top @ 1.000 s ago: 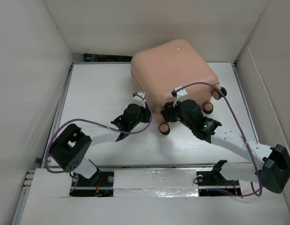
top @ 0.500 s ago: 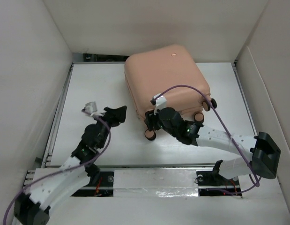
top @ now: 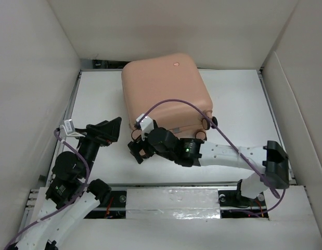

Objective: Pack the luggage

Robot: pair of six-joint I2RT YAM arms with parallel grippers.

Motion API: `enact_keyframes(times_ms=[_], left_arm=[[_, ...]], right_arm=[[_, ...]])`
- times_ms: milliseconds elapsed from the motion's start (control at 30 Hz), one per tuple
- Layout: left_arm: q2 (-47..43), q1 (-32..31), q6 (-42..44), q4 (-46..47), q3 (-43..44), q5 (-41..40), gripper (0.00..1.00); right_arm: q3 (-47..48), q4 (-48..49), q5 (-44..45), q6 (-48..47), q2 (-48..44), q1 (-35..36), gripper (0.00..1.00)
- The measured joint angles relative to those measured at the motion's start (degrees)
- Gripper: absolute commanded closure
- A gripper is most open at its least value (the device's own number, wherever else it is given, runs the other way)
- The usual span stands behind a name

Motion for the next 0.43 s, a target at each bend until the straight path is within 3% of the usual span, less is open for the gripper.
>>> enact_keyframes(times_ms=[167,433], left_arm=[[1.9,0.0,2.8,-1.9,3.0,2.4,0.01],[2.2,0.0,5.0,-2.5,0.2,5.1,0.01]], right_arm=[[-3.5,1.1,1.4,-1.7,-14.0,2.2,0.00],[-20.0,0.7,16.5,-1.2,-46.6,0.8,0.00]])
